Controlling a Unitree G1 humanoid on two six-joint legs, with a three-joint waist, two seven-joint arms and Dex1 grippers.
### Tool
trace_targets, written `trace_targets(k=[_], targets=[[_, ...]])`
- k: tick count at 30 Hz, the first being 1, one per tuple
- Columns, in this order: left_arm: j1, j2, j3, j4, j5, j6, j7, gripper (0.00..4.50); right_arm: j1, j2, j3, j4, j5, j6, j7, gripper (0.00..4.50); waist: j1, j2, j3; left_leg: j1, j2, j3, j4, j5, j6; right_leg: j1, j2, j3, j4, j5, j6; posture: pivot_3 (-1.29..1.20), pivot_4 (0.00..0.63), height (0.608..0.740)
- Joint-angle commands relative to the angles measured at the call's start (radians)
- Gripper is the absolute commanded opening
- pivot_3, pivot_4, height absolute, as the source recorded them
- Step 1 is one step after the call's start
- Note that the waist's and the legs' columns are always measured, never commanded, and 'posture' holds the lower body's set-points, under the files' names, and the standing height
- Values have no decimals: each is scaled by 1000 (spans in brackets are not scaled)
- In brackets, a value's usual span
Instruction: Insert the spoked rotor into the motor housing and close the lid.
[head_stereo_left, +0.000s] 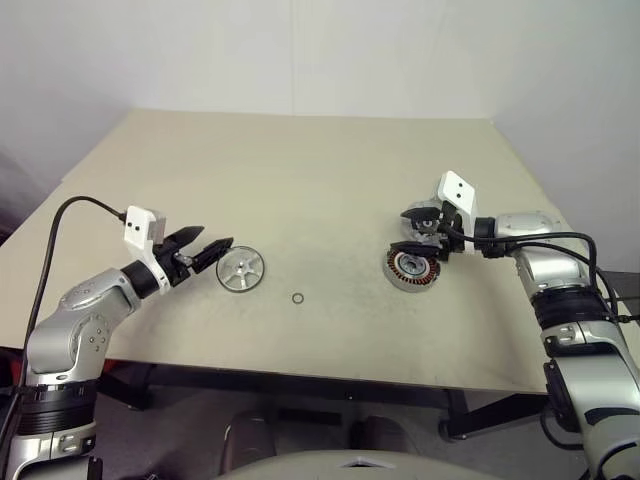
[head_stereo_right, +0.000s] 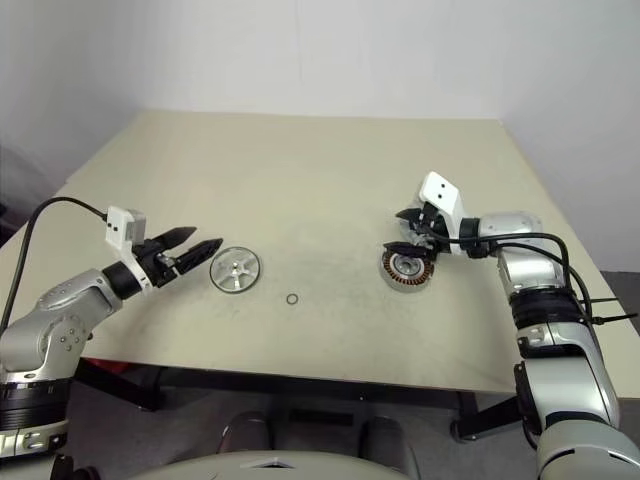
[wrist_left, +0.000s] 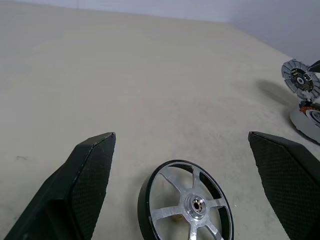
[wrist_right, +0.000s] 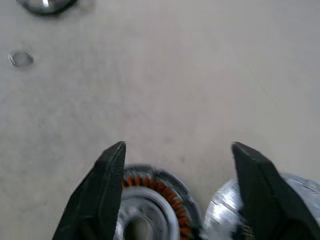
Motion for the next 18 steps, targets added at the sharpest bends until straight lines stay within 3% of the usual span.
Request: trace_targets(k=[1,9,18], targets=[[-24,2,4,-13,-4,-15,-2,4500,-75,-63,28,24,-43,-97,82,3897,1,0,0,0,0,0,0,0,0,0,0,0,0,0,0,0,0,740],[-17,3,9,-8,1,-20,-1,4500,-147,-171,98,3,-82,-217,305,3897,1,0,0,-1,0,0,1,0,0,-1,0,0,0,0,0,0,0,740],[-11,-5,5,5,11,-36,0,4500,-76,-187,205,-38,-104,-275,374,3897,1,0,0,-1,1,0,2,0,1,0,0,0,1,0,0,0,0,740]])
